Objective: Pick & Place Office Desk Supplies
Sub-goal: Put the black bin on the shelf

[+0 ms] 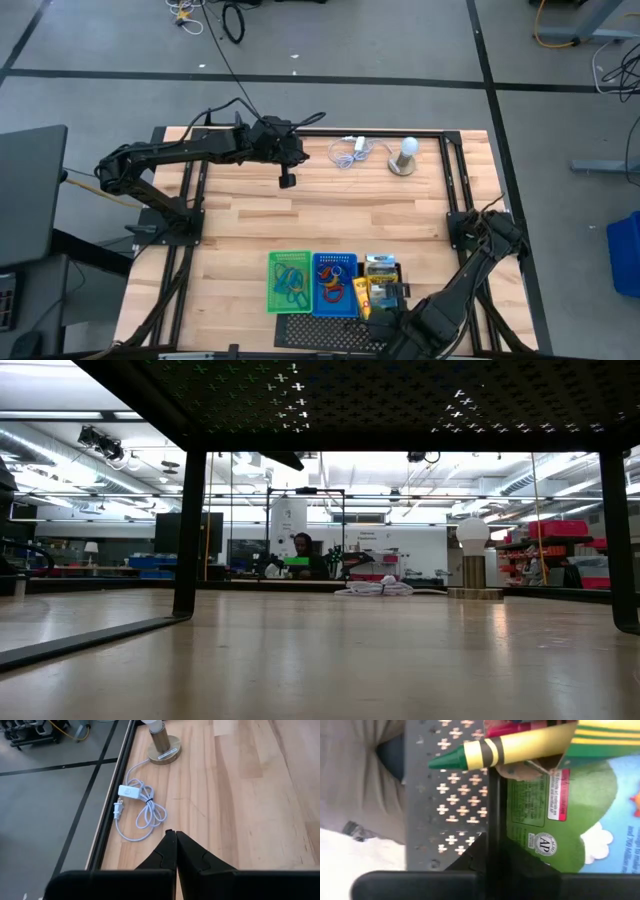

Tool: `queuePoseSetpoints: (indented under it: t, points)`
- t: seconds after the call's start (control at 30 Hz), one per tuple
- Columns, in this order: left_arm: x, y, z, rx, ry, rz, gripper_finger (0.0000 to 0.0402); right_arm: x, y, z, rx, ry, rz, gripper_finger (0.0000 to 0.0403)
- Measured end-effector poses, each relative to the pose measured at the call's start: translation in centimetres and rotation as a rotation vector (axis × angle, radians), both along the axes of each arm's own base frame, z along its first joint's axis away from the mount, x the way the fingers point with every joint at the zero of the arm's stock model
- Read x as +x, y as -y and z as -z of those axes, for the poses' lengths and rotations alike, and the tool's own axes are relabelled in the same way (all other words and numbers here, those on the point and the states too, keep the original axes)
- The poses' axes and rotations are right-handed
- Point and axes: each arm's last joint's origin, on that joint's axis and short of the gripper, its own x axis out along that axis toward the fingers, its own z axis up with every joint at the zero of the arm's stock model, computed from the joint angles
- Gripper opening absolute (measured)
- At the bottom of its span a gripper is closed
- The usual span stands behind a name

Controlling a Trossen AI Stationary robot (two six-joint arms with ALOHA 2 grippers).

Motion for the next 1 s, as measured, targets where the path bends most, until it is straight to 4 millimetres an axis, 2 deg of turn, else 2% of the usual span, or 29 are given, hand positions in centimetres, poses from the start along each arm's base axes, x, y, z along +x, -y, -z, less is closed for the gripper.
queuePoseSetpoints:
  t: [0.53,1.0]
  points:
    - [0.02,0.04,0.0,0.0,0.0,0.013,0.0001,0.17,-0.28,0.0,0.048,-0.006,0.0,0.0164]
    - [0.07,0.17,0.01,-0.017,0.006,0.046,0.0001,0.17,-0.32,-0.01,0.058,-0.011,0.007,0.0174]
